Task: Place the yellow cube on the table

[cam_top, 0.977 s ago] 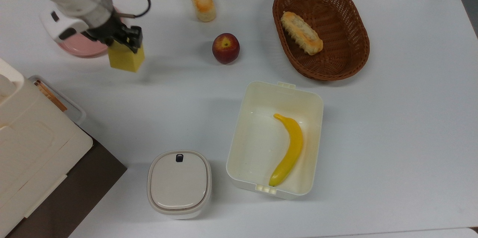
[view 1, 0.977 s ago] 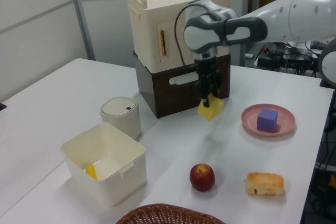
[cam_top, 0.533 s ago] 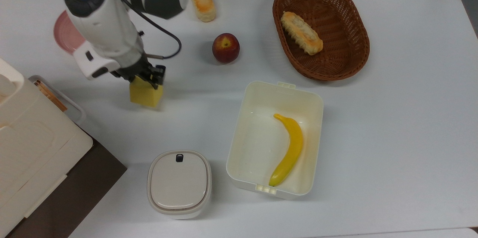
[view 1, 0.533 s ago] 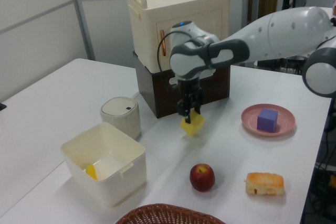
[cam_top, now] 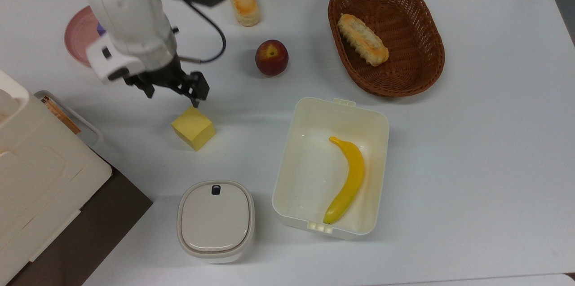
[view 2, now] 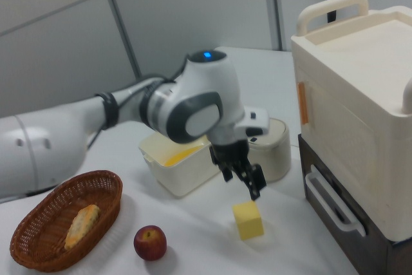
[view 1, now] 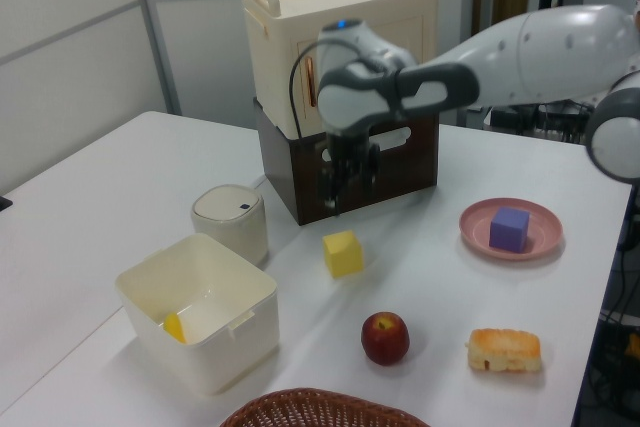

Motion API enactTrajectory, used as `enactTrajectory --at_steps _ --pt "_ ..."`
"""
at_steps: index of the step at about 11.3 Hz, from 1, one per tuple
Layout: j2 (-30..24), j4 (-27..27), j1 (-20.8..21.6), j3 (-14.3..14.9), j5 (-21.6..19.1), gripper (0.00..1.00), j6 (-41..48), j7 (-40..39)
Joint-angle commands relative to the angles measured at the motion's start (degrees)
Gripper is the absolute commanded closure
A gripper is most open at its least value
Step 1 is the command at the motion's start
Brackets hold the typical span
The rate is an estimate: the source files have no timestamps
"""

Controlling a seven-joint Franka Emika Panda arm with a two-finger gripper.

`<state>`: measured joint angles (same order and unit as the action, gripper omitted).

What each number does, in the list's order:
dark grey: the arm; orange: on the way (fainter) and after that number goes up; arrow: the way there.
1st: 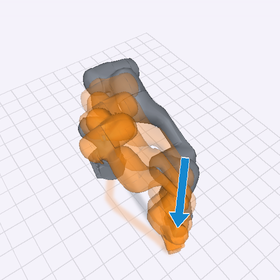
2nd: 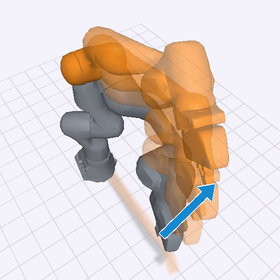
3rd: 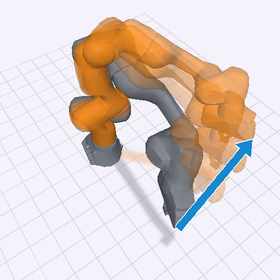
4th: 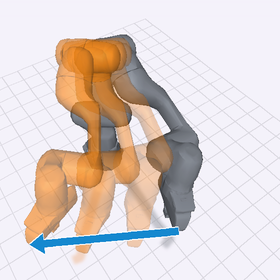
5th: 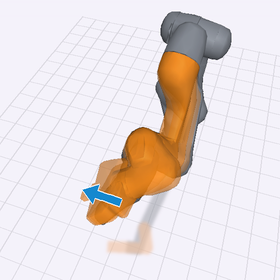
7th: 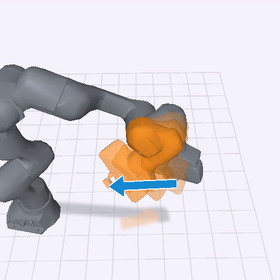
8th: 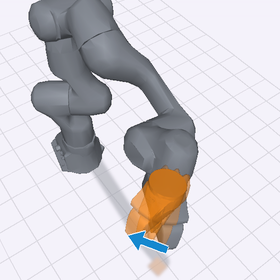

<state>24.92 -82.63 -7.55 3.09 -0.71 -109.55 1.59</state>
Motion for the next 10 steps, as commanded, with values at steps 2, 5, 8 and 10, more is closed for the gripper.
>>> enactTrajectory --at_steps 2,5,8,10 --pt "-9.4 -2.0 2.4 0.4 2.4 0.00 4.3 0.6" --pt "-13.8 -2.0 3.1 0.2 3.5 0.00 7.6 0.3" --pt "-14.1 -1.9 2.9 0.3 3.6 0.00 10.3 -3.2" --pt "-14.4 -2.0 2.8 0.4 3.7 0.00 10.3 -3.3"
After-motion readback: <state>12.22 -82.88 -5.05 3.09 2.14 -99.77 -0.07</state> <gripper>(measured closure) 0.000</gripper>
